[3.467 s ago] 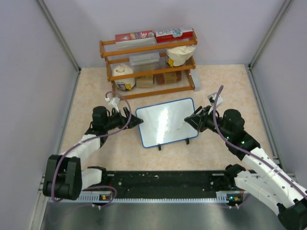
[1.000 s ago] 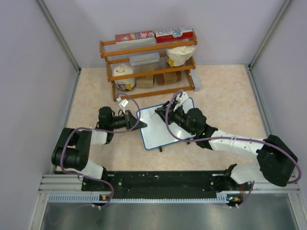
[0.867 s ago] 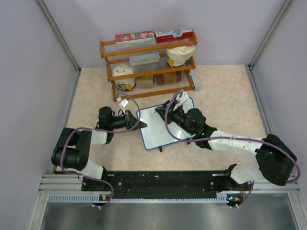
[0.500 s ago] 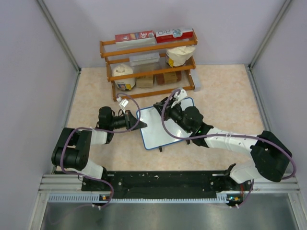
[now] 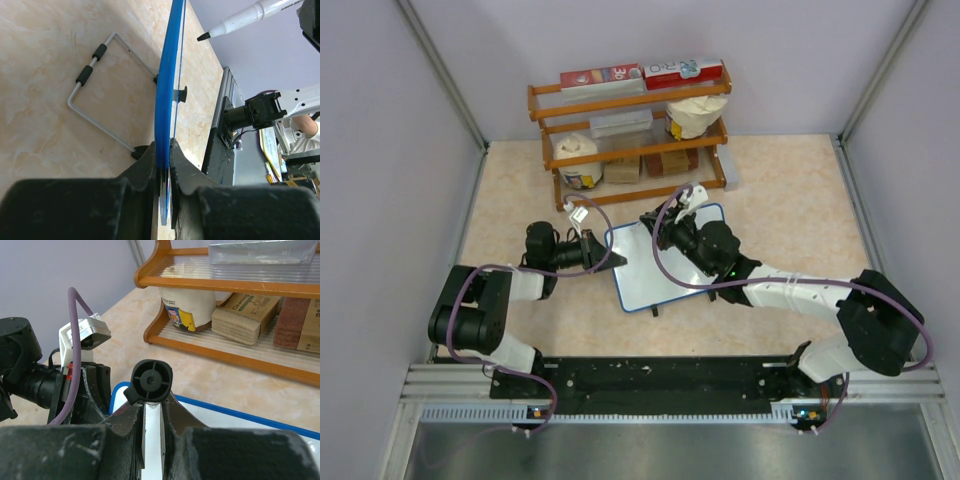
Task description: Write a sentence on the whiteboard
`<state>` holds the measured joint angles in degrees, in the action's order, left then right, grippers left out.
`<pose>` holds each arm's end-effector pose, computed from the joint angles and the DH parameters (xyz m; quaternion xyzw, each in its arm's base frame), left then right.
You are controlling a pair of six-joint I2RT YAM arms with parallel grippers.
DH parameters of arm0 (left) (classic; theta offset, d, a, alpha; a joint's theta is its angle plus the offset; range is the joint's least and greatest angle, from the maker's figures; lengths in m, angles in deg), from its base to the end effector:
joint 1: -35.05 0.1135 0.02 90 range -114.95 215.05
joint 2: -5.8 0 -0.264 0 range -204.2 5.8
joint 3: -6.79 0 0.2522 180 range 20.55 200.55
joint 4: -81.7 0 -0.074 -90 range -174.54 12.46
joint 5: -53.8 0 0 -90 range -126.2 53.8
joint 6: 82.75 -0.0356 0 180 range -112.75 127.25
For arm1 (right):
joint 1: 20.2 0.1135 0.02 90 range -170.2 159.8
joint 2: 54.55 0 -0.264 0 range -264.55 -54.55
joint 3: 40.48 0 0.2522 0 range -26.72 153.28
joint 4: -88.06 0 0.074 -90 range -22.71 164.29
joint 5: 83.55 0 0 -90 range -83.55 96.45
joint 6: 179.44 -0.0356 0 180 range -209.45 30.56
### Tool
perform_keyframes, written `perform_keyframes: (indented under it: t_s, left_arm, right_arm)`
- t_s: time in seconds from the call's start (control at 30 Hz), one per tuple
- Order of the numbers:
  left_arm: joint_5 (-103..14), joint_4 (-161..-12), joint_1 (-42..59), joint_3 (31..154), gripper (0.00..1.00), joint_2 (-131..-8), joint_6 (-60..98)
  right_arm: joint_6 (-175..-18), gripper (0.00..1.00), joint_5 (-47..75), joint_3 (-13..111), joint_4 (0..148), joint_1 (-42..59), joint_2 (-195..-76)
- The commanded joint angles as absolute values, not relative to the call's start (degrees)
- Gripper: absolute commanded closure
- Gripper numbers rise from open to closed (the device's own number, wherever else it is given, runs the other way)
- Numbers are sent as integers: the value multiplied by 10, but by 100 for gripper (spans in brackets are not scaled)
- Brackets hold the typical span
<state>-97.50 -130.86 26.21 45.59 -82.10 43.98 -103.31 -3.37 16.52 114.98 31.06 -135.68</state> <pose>0.2549 -0.0712 0.1608 0.1297 0.7426 -0.5759 0.3161 0.2040 0.2446 0.2766 -0.1615 0.6708 0.3386 0.6398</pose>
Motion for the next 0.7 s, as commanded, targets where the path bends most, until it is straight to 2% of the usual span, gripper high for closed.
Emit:
perform_keyframes:
  t_s: [0.0, 0.67]
  left_arm:
    - [-953, -1304, 263, 465, 100, -832, 413]
    - [-957, -1311, 263, 465, 100, -837, 417]
  right_arm:
    - [-1026, 100, -45, 181, 1167, 318, -1356]
    - [-1034, 100, -77, 190, 1149, 317, -1383]
